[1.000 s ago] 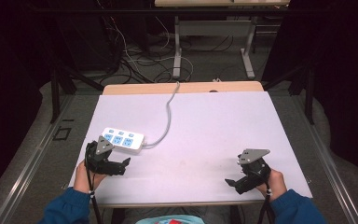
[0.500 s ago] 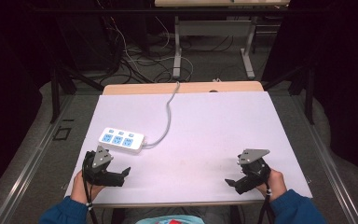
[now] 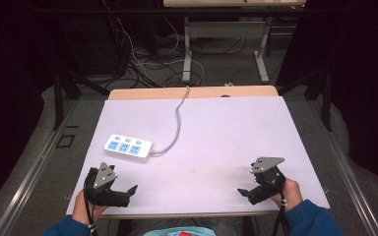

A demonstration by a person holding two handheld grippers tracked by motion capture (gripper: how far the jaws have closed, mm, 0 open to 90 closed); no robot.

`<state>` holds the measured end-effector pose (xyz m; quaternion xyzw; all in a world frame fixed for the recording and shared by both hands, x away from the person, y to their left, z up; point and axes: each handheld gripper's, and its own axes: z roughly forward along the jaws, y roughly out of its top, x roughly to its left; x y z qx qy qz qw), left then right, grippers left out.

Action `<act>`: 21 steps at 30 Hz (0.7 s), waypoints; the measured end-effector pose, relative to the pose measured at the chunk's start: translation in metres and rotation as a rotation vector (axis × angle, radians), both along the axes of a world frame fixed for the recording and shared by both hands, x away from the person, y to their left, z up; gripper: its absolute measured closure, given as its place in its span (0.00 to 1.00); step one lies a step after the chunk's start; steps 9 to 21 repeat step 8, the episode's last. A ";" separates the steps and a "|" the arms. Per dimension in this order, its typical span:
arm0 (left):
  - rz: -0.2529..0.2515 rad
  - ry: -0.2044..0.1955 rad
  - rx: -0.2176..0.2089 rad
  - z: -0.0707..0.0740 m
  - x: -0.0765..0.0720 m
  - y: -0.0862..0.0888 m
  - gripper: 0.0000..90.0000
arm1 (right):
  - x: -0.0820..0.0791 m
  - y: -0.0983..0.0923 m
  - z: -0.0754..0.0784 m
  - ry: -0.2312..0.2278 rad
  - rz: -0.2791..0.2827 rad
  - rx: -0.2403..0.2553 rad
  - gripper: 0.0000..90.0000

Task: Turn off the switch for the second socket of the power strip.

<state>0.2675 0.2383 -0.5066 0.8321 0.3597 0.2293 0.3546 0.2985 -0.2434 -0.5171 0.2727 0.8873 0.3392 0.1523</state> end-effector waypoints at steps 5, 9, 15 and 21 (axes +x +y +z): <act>-0.002 -0.002 -0.010 0.000 -0.003 0.000 0.00 | 0.000 0.000 0.000 -0.007 -0.005 0.000 0.02; -0.002 -0.004 -0.006 -0.001 -0.001 0.001 0.00 | 0.001 0.000 0.000 -0.011 0.007 -0.002 0.02; -0.002 -0.004 -0.006 -0.001 -0.001 0.001 0.00 | 0.001 0.000 0.000 -0.011 0.007 -0.002 0.02; -0.002 -0.004 -0.006 -0.001 -0.001 0.001 0.00 | 0.001 0.000 0.000 -0.011 0.007 -0.002 0.02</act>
